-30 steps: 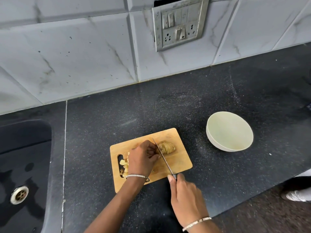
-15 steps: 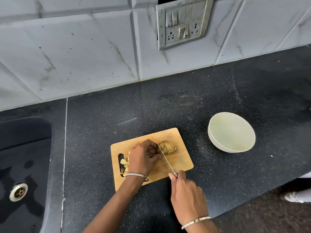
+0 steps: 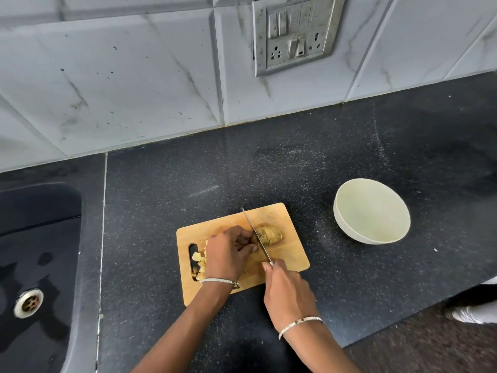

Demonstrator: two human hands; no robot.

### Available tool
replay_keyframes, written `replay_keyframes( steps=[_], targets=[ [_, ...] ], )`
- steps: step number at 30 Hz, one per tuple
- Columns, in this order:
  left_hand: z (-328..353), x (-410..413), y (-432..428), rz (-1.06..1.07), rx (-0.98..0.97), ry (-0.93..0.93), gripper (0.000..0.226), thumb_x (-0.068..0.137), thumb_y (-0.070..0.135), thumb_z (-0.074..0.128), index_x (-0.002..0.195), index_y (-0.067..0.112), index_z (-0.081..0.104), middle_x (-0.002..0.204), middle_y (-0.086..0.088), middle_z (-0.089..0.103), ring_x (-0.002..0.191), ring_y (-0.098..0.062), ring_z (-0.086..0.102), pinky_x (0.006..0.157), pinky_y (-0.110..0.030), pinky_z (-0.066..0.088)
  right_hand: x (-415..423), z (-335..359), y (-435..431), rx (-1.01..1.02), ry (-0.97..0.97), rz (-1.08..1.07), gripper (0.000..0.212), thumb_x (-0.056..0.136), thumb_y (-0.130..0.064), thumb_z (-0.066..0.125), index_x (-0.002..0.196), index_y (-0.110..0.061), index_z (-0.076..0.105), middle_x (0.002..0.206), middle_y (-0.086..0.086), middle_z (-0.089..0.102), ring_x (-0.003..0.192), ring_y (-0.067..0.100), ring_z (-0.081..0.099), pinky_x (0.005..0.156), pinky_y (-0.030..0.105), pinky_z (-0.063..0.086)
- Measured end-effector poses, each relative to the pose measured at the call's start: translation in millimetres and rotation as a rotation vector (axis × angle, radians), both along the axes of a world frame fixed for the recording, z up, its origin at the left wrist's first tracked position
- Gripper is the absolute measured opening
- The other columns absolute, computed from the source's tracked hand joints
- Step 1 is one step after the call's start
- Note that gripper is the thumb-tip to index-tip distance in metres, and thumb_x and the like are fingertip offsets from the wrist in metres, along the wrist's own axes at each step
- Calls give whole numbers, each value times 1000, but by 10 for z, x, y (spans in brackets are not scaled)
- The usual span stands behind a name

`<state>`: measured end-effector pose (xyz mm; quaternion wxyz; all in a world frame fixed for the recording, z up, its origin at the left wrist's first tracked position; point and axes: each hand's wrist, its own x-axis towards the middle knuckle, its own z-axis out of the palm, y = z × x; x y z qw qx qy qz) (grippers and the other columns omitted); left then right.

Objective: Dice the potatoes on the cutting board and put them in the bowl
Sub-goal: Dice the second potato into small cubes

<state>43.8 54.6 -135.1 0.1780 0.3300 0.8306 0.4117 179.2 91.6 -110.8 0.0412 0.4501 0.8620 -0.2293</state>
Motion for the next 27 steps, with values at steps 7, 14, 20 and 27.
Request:
replay_keyframes(
  steps=[7,14,20,27],
  targets=[
    [-34,5,4,17,5,0,22,68,12,85,84,22,73,79,13,71,73,1,65,72,-14,53,109,6,-56,-1,-64,8,39,102,-46,19,116,-21,46,104,4,67,97,29,66,65,34,42],
    [-56,9,-4,40,19,-12,24,67,12,85,87,19,74,78,12,72,72,1,66,73,-16,54,-17,-9,-37,-30,-97,-4,37,103,-44,22,116,-19,46,111,7,65,103,33,63,67,36,40],
    [-64,4,13,38,7,-24,24,68,12,85,89,19,74,80,9,72,73,0,66,72,-11,52,5,-26,-33,-59,-106,-12,39,103,-44,23,118,-19,48,112,8,65,105,34,63,76,39,48],
    [-52,-2,14,38,10,-35,25,68,14,85,90,18,73,80,10,71,73,0,64,72,-12,53,120,-79,-60,-58,-100,-7,39,103,-45,23,117,-19,49,109,7,66,104,32,64,71,36,46]
  ],
)
